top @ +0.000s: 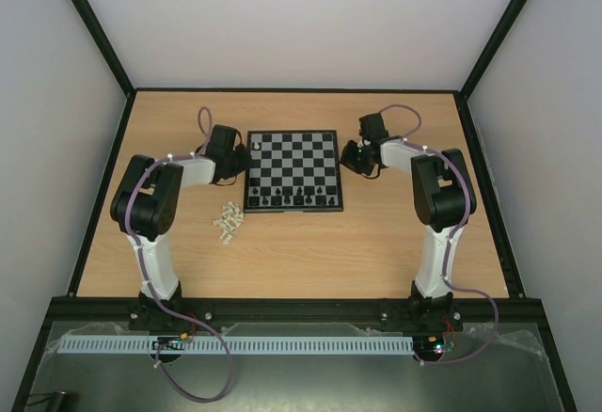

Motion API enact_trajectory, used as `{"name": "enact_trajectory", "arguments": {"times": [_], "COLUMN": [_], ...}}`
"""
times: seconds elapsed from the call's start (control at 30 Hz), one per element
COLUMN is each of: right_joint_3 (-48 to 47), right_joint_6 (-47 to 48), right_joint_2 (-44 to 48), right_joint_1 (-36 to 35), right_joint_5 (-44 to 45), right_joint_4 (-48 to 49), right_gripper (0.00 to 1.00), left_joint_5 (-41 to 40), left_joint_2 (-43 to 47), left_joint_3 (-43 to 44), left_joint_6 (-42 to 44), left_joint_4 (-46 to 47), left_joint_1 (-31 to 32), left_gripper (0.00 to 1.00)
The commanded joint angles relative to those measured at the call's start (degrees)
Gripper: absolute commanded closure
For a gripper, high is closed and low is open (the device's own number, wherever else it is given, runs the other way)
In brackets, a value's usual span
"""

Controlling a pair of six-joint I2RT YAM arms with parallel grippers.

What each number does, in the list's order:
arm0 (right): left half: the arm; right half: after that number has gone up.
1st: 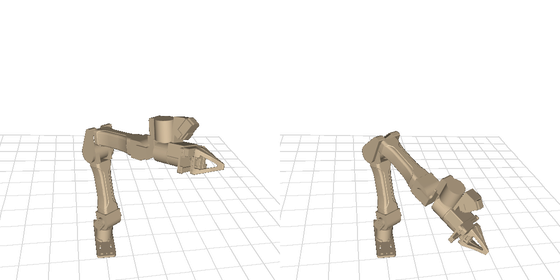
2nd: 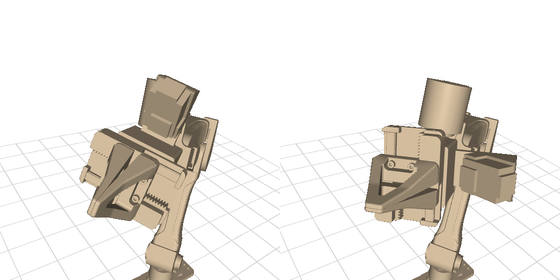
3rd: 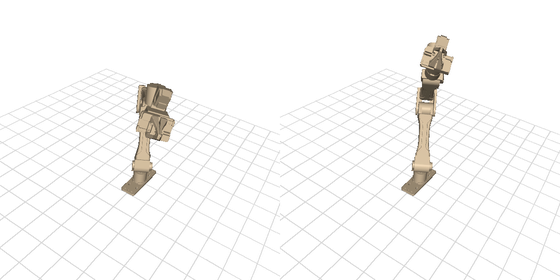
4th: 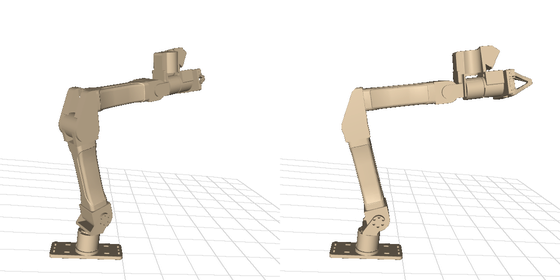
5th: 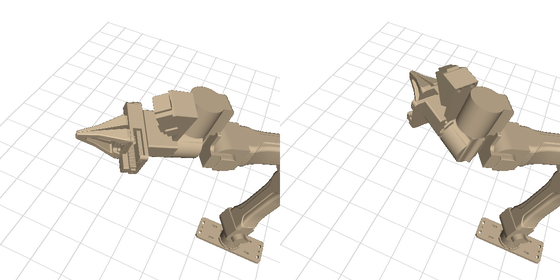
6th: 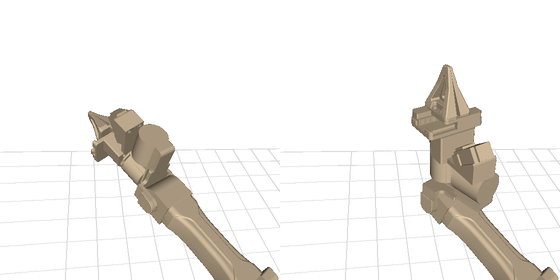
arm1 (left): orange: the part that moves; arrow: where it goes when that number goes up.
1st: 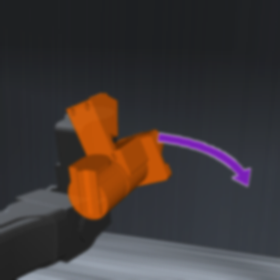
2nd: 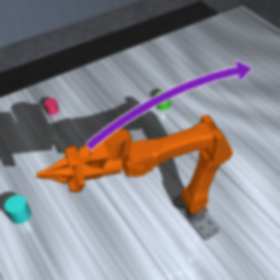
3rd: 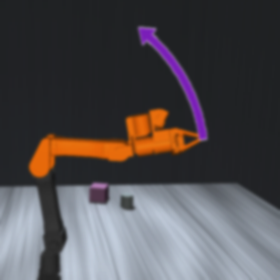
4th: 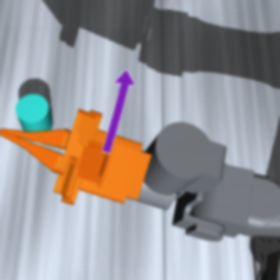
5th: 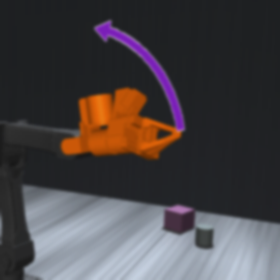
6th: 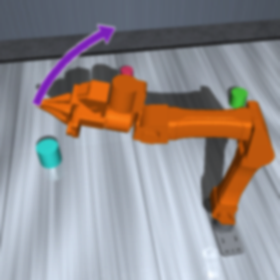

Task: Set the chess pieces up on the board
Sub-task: Move the chessboard to the center of the board.

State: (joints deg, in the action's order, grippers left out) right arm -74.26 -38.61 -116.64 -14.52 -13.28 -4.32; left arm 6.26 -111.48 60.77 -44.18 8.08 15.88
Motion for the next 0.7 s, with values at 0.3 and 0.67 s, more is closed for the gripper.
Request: {"name": "enact_trajectory", "arguments": {"times": [0.3,0.67], "right_joint_3": [6.8,13.0], "right_joint_6": [0.0,-0.2], "right_joint_2": [5.6,10.4], "right_joint_1": [-0.7,-1.0], "right_joint_5": [-2.9,-3.0], "right_joint_4": [-1.5,0.1], "right_gripper": [0.81,0.81], "left_joint_5": [1.4,-0.2], "left_joint_2": [3.5,6.3], "left_joint_3": [-4.2,-6.6], "left_joint_6": [-0.6,-1.2], "left_joint_4": [-2.9,-3.0], "left_joint_1": [5.0,7.1], "left_gripper": [0.82,0.82]}}
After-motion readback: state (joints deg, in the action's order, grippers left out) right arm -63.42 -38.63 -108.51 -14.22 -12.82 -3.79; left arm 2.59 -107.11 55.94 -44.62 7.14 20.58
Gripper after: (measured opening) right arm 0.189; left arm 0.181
